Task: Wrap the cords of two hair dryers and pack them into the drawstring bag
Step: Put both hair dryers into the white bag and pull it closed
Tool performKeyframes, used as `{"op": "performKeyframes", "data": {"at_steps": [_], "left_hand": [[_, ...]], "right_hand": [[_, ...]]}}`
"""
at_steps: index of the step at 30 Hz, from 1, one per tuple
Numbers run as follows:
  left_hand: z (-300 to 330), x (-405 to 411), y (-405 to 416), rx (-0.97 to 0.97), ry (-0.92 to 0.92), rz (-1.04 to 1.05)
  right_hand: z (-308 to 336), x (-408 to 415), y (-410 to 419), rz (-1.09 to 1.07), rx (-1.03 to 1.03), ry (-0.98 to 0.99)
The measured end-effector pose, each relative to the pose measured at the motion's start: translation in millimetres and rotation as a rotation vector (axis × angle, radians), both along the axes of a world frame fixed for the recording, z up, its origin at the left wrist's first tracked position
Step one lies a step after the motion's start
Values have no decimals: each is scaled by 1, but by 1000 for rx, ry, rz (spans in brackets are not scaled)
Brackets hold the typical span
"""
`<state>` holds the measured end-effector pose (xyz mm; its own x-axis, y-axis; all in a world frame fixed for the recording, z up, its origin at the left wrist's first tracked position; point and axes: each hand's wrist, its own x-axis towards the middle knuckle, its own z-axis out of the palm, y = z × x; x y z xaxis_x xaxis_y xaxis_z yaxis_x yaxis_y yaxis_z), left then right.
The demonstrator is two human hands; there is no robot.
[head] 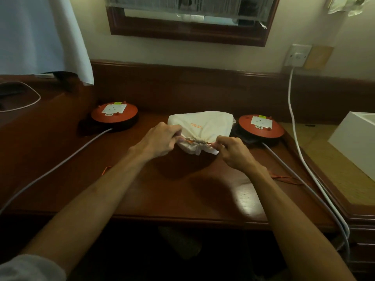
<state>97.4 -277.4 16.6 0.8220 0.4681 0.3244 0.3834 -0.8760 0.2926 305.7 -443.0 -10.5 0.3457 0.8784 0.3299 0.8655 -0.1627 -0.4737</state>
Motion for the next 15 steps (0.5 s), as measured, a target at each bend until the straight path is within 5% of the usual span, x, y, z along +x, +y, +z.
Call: {"op": "performKeyframes", "data": {"at_steps": [8, 15], "left_hand": [[8, -2, -5, -87, 1, 28], [4, -34, -15, -321, 363, -47]], "right_hand": [[17, -1, 2, 2, -72, 31], [15, -4, -45, 143, -277, 201]]}}
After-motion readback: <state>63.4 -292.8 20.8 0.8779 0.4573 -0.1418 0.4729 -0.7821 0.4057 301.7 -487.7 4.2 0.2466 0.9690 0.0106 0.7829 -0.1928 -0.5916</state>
